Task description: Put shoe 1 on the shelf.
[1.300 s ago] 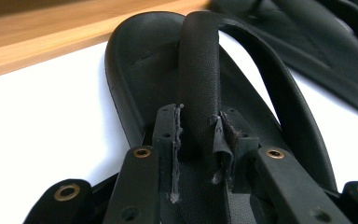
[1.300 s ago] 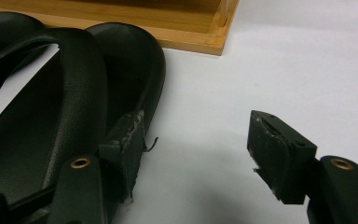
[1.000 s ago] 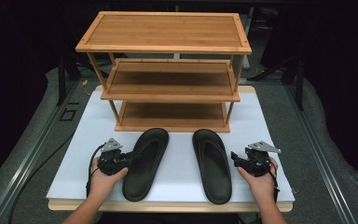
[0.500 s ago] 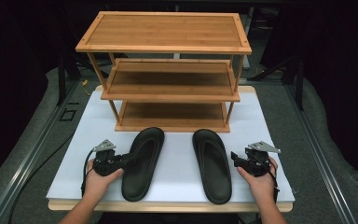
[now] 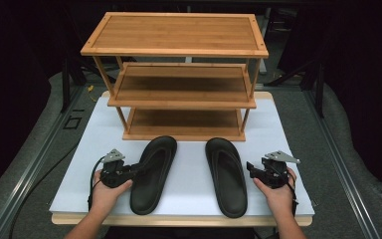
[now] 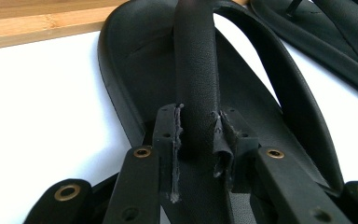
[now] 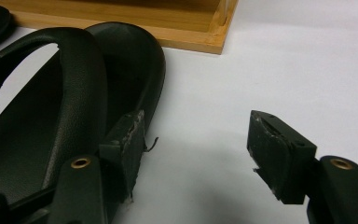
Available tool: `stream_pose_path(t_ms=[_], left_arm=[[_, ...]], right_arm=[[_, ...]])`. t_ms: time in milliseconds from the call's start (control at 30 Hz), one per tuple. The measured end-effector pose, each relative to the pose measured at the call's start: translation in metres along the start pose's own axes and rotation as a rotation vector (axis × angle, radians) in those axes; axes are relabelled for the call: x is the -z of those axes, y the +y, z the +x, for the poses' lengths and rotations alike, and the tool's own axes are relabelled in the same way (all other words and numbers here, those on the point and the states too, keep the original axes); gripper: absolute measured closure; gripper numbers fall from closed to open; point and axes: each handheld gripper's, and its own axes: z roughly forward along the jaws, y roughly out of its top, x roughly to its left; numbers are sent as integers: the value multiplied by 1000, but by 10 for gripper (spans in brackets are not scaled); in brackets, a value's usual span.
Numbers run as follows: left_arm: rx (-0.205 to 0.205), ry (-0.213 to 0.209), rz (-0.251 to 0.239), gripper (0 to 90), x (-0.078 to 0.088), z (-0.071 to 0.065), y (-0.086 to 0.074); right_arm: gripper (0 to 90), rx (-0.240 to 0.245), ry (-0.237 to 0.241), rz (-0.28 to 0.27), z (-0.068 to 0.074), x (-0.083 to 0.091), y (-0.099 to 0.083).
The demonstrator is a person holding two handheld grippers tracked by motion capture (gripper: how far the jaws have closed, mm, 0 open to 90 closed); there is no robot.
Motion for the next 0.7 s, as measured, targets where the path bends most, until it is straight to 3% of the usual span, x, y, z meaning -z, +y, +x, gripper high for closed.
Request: stream_pose_path(t_ms=[300, 500, 700], left_arm=[[9, 0, -8, 710, 0, -1, 1], [-5, 20, -12, 712, 3, -2, 3], [12, 34, -31, 715, 10, 1, 5]], right_arm=[[363, -5, 2, 1, -1, 0, 0], [363, -8, 4, 6, -1, 0, 0], [363, -8, 4, 7, -1, 0, 0]])
